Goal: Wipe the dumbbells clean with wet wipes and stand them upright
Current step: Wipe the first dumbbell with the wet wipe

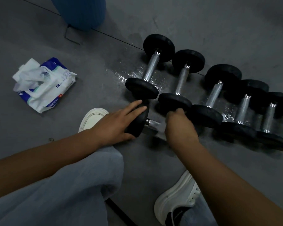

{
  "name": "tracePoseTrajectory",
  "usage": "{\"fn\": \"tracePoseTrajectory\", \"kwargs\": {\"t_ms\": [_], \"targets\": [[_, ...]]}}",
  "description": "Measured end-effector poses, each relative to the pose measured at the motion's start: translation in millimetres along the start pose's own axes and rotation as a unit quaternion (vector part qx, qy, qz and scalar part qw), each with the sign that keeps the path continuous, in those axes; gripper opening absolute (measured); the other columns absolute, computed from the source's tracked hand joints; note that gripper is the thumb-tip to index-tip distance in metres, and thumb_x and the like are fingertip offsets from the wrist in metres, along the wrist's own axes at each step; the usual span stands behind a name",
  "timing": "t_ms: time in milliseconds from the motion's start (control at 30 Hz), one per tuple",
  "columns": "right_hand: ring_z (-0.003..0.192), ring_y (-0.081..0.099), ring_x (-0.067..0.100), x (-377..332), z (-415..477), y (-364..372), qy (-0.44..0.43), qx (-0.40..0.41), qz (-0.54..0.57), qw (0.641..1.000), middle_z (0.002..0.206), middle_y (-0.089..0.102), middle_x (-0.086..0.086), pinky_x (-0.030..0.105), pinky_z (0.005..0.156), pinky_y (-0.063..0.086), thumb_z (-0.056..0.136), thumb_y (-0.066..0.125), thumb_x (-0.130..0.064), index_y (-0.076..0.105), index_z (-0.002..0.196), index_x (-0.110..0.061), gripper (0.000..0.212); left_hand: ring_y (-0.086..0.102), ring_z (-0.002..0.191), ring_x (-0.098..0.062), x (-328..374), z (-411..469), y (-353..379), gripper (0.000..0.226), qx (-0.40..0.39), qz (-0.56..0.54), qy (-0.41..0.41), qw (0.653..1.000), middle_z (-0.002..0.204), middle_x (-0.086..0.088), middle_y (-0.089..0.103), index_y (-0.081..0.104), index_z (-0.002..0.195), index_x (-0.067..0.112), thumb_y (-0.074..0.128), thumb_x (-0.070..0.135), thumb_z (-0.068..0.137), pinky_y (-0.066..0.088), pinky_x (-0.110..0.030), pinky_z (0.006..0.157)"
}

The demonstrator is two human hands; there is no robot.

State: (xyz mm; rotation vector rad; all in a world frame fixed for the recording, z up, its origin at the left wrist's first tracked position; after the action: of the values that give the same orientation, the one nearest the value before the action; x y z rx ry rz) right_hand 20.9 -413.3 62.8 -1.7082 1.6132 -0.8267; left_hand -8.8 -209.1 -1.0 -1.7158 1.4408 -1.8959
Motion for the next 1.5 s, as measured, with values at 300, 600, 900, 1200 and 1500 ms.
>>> {"fn": "tracePoseTrajectory", "kwargs": {"t_ms": [300,600,900,1200,1500], "targets": [[0.098,0.061,0.038,3.0,13.2,-6.4,-0.034,0.04,-0.024,0.998,0.113,0.055,0.017,0.036,0.069,0.042,0.088,0.052,-0.008,0.046,0.119,-0.012,0.032,0.043,0.137,-0.022,-1.2,0.1,-0.5,0.112,0.004,-0.01,-0.001,1.0,0.164,0.014,0.0,0.014,0.154,0.033,0.086,0.039,0.069,0.051,-0.04,0.097],[0.092,0.06,0.032,-20.3,3.6,10.7,0.008,0.075,0.255,0.964,0.101,0.063,0.013,0.034,0.076,0.049,0.083,0.053,-0.014,0.063,0.096,-0.016,0.017,0.039,0.14,-0.019,-1.5,1.7,-1.1,0.112,0.002,-0.021,-0.006,1.0,0.165,0.012,0.003,0.018,0.156,0.031,0.087,0.038,0.068,0.047,-0.033,0.098],[0.107,0.056,0.034,-24.5,-1.5,23.6,-0.045,0.039,0.167,0.984,0.12,0.055,0.017,0.032,0.082,0.043,0.09,0.052,-0.018,0.055,0.123,-0.008,0.035,0.038,0.14,-0.018,-1.6,2.1,-2.0,0.111,-0.003,-0.025,-0.012,1.0,0.165,0.013,0.003,0.019,0.156,0.031,0.086,0.037,0.068,0.047,-0.033,0.099],[0.108,0.061,0.029,-2.8,-0.7,-5.1,-0.04,-0.05,-0.177,0.982,0.117,0.064,0.008,0.032,0.072,0.041,0.09,0.047,-0.009,0.065,0.114,-0.013,0.029,0.037,0.141,-0.019,-0.8,0.1,-1.6,0.11,-0.001,-0.031,-0.003,1.0,0.164,0.013,0.004,0.019,0.155,0.031,0.087,0.038,0.069,0.044,-0.032,0.102],[0.103,0.063,0.03,-17.0,-12.8,2.0,-0.077,-0.007,-0.129,0.989,0.114,0.063,0.009,0.032,0.069,0.04,0.092,0.045,-0.011,0.058,0.114,-0.014,0.026,0.039,0.139,-0.019,-1.7,-0.1,-1.2,0.111,0.0,-0.034,-0.008,0.999,0.164,0.015,0.003,0.019,0.155,0.032,0.087,0.038,0.068,0.045,-0.032,0.101]]}}
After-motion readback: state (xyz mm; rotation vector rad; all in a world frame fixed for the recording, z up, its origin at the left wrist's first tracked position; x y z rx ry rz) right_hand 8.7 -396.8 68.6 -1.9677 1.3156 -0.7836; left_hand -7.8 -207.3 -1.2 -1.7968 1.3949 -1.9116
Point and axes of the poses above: each hand's wrist, its own z-axis towards the middle knuckle, its own y-axis out of the palm, x = y × z, the point moved 2 cm from there along z, towards the middle knuckle
